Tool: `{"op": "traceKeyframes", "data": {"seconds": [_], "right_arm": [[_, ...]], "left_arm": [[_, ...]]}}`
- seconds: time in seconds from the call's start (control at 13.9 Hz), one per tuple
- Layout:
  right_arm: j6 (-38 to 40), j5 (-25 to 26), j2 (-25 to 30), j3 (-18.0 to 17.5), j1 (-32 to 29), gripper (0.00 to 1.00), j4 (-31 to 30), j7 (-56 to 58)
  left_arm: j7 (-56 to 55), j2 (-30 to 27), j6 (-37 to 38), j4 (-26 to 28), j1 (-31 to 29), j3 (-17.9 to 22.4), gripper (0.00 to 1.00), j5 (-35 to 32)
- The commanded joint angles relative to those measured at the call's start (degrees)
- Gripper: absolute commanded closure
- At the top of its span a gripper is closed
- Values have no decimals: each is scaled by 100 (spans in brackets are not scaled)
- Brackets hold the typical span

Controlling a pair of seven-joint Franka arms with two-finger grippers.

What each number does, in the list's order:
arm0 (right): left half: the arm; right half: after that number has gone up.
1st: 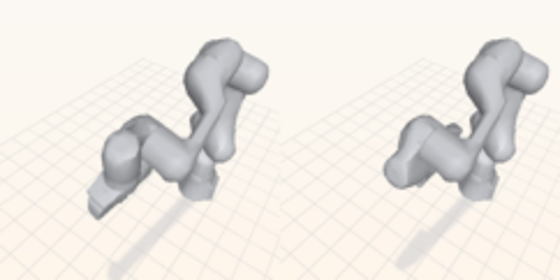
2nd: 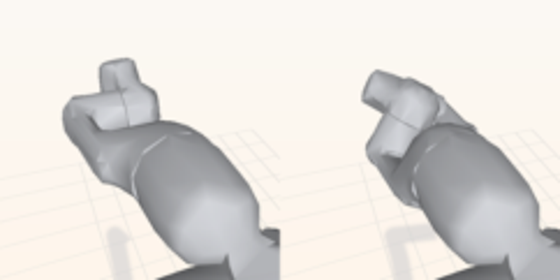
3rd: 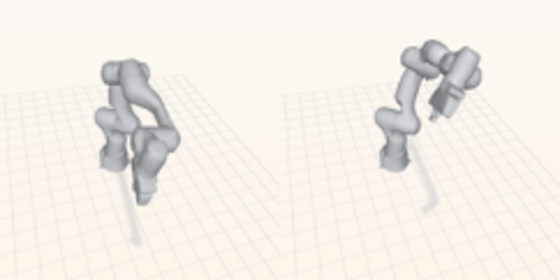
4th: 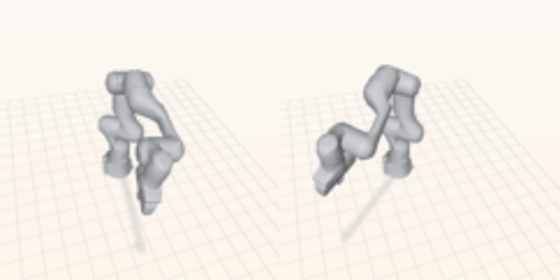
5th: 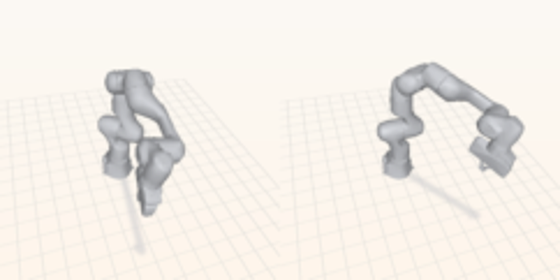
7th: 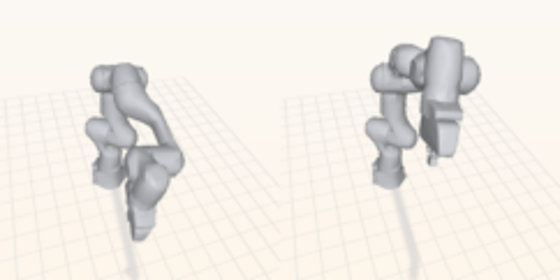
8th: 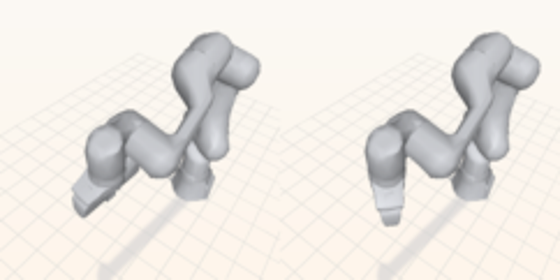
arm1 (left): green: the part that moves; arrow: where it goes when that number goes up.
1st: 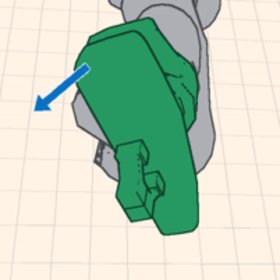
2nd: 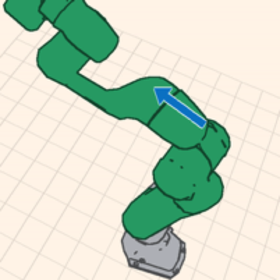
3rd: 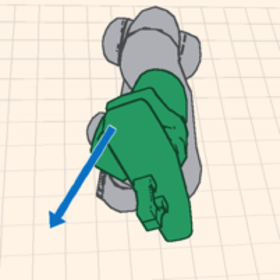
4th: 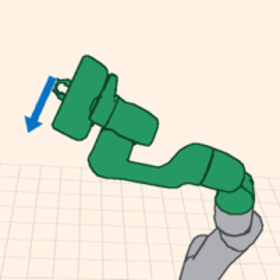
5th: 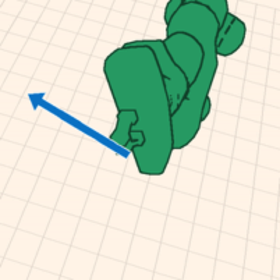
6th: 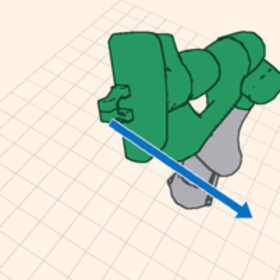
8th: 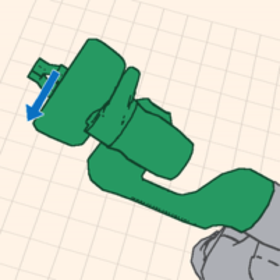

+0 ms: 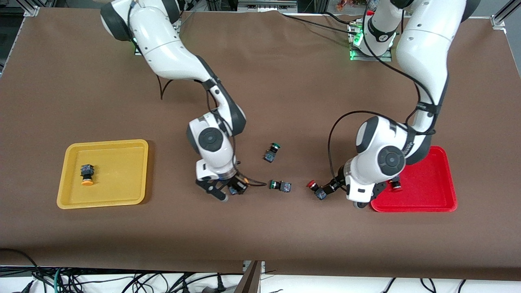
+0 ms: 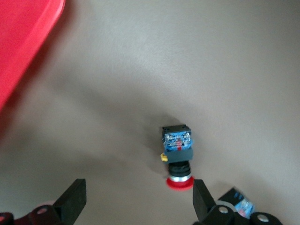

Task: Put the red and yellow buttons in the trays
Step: 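Grasp a second red button with the left gripper while the right gripper lifts, then carry the yellow button to the yellow tray while the left gripper carries red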

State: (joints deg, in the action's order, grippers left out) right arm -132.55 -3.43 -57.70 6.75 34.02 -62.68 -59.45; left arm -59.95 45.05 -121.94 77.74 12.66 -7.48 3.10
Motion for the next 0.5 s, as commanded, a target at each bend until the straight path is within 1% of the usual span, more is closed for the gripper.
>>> {"op": "traceKeyframes", "data": {"seconds": [0.0, 0.14, 0.29, 0.43], "right_arm": [[999, -53, 513, -103, -526, 91, -77, 1238], [1615, -44, 750, -60, -790, 91, -165, 2257], [2012, -26, 917, -33, -1176, 91, -323, 3303], [2049, -26, 1032, 89, -1555, 91, -594, 4506]], "left_arm": [[-1165, 723, 74, -942, 709, 641, 0, -99], [-1352, 1040, 65, -1233, 1018, 975, 0, -91], [-1379, 1339, 48, -1524, 1054, 1029, 0, -91], [-1335, 1462, -179, -1525, 1045, 1047, 0, -91]]}}
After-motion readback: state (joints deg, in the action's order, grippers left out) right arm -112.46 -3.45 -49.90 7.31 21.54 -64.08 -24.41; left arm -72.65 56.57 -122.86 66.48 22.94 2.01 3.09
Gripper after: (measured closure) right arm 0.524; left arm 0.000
